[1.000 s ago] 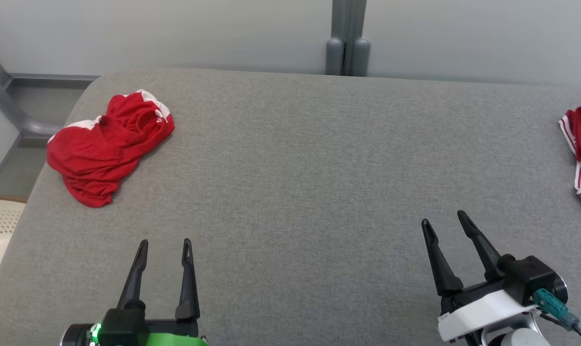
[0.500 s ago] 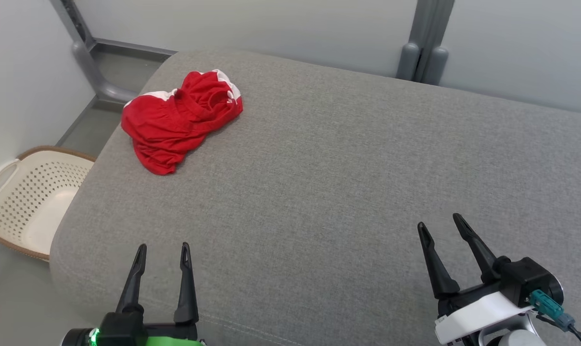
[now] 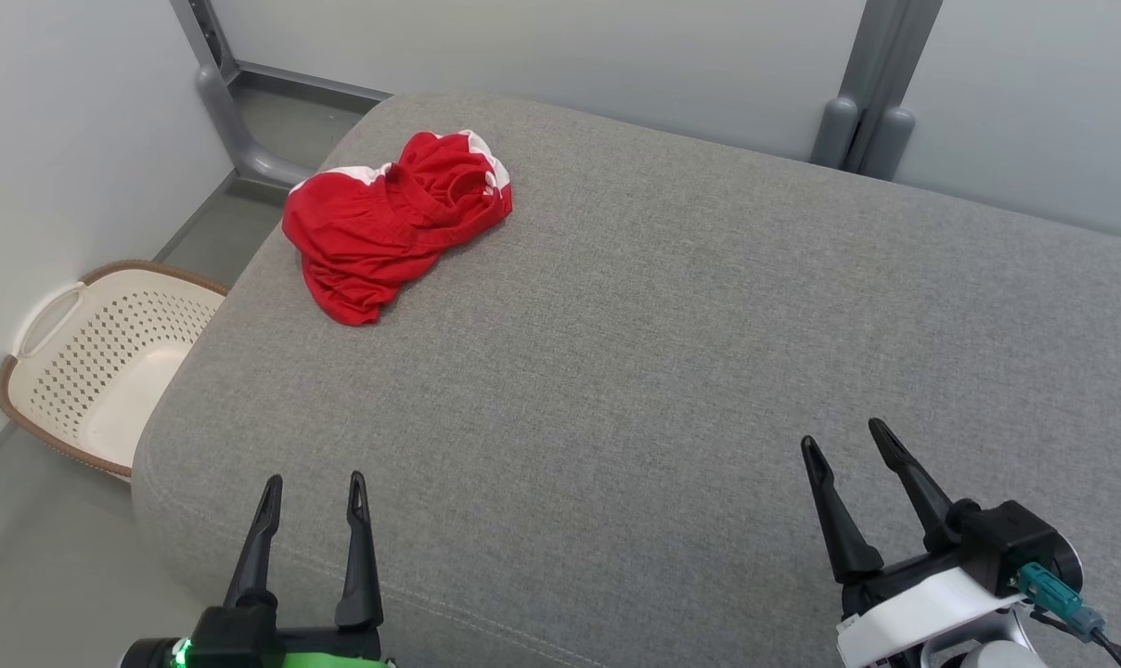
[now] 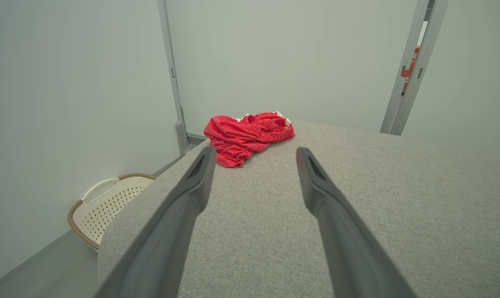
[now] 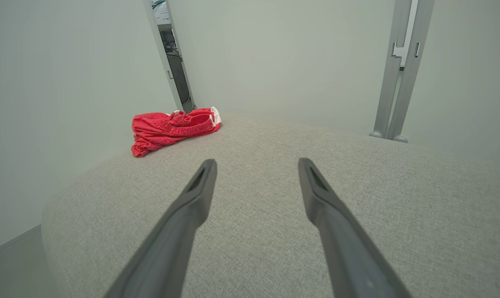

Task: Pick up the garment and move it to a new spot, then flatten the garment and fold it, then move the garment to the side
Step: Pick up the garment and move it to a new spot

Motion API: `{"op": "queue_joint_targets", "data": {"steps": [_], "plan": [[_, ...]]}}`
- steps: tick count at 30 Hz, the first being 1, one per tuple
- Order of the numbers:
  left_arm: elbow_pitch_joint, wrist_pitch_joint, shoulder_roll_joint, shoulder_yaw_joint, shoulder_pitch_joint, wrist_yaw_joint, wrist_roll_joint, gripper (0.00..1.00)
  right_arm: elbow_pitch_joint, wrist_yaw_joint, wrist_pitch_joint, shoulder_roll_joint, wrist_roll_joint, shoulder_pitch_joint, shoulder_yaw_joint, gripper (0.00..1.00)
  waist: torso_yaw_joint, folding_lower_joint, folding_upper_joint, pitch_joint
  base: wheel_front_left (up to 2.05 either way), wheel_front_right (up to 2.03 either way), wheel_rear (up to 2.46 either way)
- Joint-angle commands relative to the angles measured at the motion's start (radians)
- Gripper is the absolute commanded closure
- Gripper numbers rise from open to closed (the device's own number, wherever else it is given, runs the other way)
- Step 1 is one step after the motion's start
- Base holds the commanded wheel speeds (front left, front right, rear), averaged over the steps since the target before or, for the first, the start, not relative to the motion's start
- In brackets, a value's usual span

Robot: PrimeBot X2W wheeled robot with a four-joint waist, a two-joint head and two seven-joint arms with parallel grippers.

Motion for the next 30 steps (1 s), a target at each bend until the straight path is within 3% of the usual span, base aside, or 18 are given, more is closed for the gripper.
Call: {"op": "queue_joint_targets", "data": {"steps": [1,16,30], "plan": [[-0.001,0.000,0.001,0.001,0.014,0.007,-0.008,0.00,0.003,0.000,-0.002,-0.005,0.006,0.012,0.001,0.00,0.000,0.0000,0.0000,0.000,0.00,0.00,0.00],[-0.020,0.000,0.001,-0.014,-0.011,0.018,-0.024,0.00,-0.010,0.000,-0.002,-0.025,0.001,-0.012,-0.001,0.00,-0.014,0.0000,0.0000,0.046,0.00,0.00,0.00],[-0.072,0.000,0.000,-0.071,-0.195,0.055,-0.056,0.00,-0.040,0.000,-0.002,-0.129,-0.019,-0.094,-0.012,0.00,-0.027,0.0000,0.0000,0.275,0.00,0.00,0.00]]}}
